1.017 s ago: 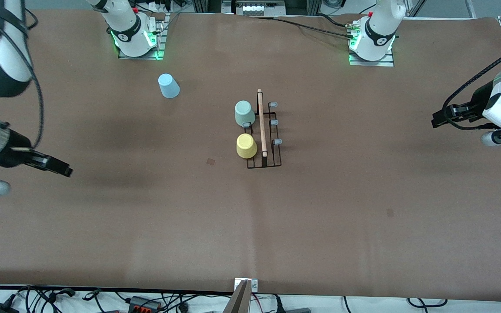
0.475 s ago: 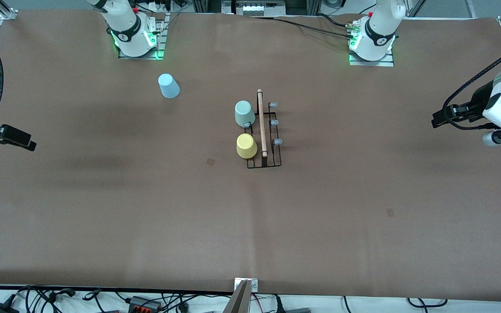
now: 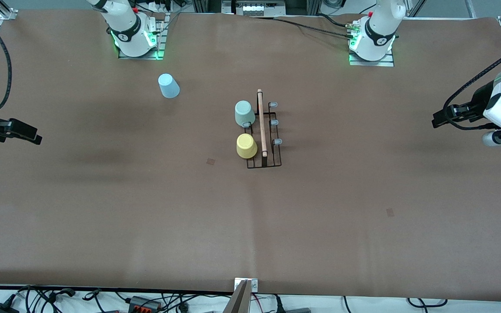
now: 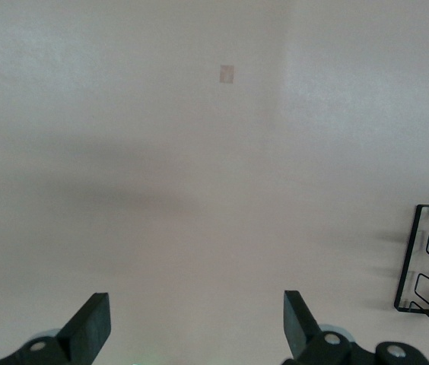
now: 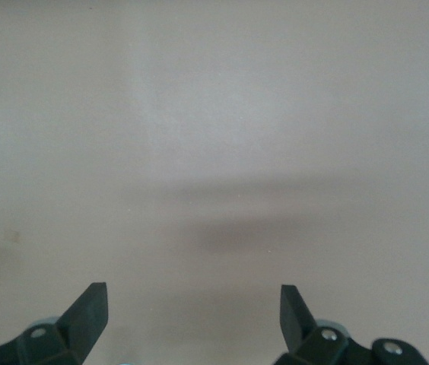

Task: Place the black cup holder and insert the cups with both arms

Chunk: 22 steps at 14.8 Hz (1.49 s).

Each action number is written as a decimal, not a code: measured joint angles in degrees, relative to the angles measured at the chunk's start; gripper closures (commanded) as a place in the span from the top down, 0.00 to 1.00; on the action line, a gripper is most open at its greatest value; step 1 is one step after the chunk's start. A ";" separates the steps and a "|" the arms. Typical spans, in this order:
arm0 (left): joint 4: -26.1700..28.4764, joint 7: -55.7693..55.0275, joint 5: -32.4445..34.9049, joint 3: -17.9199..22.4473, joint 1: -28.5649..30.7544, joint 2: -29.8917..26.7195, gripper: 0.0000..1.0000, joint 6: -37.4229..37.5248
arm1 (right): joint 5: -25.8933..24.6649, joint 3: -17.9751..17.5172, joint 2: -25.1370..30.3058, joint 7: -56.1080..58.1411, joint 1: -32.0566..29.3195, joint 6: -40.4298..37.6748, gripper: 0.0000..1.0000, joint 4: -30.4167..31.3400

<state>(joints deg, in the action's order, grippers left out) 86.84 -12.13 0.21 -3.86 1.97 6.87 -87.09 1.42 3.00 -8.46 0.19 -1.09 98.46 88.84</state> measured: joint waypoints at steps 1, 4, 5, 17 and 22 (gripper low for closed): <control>0.00 0.00 0.00 0.03 0.00 0.00 1.00 0.00 | -0.23 0.00 1.90 0.00 0.00 0.82 1.00 2.67; 0.00 0.00 0.00 0.10 0.01 0.00 1.00 0.00 | -0.30 0.00 6.19 0.00 0.00 -0.37 1.00 6.76; 0.00 0.00 0.00 0.10 0.01 0.00 1.00 0.00 | -0.30 0.00 6.92 0.00 0.00 -1.45 1.00 6.74; 0.01 0.00 0.00 0.22 0.02 0.00 1.00 0.00 | -0.66 -0.10 7.87 0.20 0.00 -1.87 1.00 6.22; 0.01 0.00 -0.18 0.26 0.26 0.00 1.00 0.00 | -0.80 -0.13 7.85 0.40 0.00 -1.87 1.00 6.22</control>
<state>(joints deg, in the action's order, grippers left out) 86.85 -12.13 0.03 -3.60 2.23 6.87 -87.08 0.62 2.87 -0.61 0.59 -1.09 96.59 95.07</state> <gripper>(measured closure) 0.000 0.000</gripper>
